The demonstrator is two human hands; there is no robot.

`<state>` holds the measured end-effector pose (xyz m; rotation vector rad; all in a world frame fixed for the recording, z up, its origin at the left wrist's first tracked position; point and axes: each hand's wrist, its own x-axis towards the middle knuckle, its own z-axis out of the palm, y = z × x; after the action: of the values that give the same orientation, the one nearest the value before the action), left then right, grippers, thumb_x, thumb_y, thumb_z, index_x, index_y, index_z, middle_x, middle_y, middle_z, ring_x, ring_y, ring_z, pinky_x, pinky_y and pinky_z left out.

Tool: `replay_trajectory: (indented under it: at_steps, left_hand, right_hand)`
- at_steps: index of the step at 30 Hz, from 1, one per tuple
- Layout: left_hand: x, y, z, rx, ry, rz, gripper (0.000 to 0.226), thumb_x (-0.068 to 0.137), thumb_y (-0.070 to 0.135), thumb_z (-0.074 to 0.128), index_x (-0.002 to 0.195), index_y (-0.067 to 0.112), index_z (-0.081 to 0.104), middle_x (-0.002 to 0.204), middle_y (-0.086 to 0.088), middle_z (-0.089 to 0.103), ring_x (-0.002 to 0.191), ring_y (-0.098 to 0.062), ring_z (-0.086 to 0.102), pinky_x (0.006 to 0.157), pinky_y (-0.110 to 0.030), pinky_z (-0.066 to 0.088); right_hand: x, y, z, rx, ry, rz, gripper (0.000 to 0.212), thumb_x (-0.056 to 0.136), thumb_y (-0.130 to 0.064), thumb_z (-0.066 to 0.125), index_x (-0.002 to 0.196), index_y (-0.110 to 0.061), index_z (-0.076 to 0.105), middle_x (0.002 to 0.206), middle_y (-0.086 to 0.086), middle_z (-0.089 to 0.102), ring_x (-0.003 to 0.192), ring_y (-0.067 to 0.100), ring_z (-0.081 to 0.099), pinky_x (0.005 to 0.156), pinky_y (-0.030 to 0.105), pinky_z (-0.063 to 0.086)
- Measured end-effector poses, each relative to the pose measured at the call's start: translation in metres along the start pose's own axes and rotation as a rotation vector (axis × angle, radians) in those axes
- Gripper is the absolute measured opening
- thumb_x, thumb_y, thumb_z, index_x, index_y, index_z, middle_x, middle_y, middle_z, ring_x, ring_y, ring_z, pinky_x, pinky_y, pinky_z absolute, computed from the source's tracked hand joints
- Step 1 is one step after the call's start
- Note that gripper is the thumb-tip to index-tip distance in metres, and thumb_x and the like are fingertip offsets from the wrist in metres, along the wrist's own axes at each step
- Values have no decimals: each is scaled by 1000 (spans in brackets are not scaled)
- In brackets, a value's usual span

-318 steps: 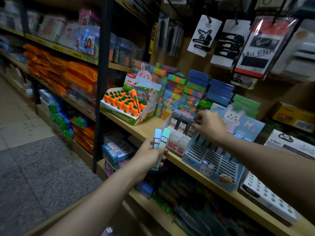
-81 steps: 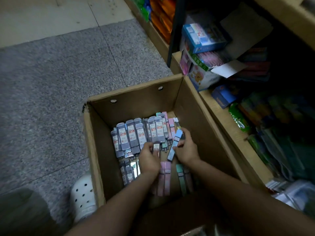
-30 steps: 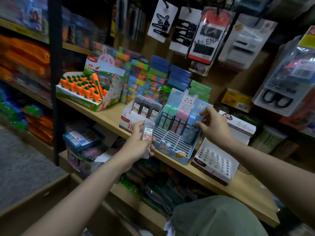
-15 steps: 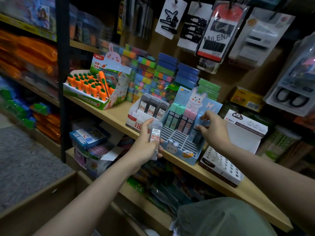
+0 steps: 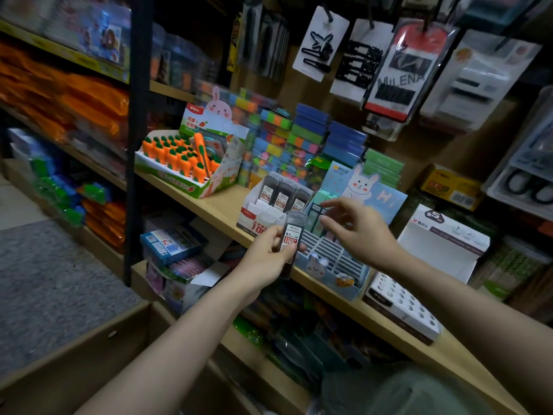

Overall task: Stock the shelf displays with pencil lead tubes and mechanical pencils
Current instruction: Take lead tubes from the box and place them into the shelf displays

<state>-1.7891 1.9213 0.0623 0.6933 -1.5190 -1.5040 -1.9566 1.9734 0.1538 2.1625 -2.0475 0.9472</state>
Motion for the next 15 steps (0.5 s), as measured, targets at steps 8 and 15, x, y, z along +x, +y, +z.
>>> replay_trajectory:
  at_steps: [8,15]
  left_hand:
    - [12,4,-20,166,73,109,14,97,22,56,108,30,54,104,9,66,100,-8,63,79,-22,50]
    - [25,-5,-50,790,206,307,44,95,35,57,137,27,46,148,5,30,138,-14,24,108,-32,30]
  right_hand:
    - [39,-32,21,242,-24,22,20,82,-16,77,89,-28,62,90,-5,69,80,13,71,74,31,60]
    - [97,-15,-9,33,324,82,17,83,-23,77,90,-23,61,85,-11,61,82,17,67,75,33,54]
